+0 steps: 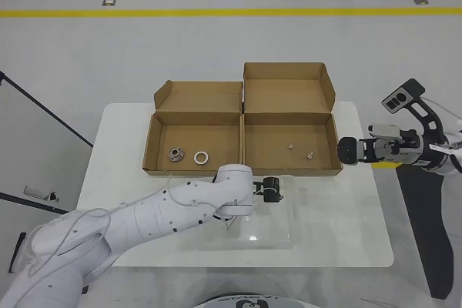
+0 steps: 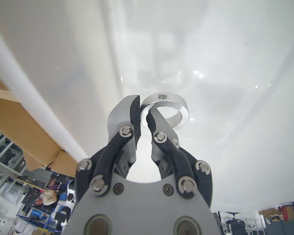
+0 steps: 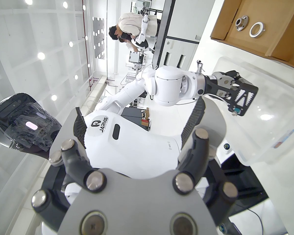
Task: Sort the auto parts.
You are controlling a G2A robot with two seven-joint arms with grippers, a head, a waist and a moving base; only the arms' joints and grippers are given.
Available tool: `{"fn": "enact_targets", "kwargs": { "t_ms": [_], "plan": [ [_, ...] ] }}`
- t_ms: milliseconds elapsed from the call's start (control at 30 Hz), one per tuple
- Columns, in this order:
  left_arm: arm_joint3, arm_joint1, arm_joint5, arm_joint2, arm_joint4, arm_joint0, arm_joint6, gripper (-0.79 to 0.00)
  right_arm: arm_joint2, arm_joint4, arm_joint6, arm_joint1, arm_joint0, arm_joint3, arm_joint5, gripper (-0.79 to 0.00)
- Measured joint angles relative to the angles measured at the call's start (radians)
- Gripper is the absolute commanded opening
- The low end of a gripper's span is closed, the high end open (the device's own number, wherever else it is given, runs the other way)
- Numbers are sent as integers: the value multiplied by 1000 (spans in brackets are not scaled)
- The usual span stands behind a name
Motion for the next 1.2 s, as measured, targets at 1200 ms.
{"fn": "enact_targets", "kwargs": {
  "t_ms": [1200],
  "plan": [
    [-363,211,-140,-710,-388,410,613,-785,0,0,0,0,0,0,0,0]
  ]
}}
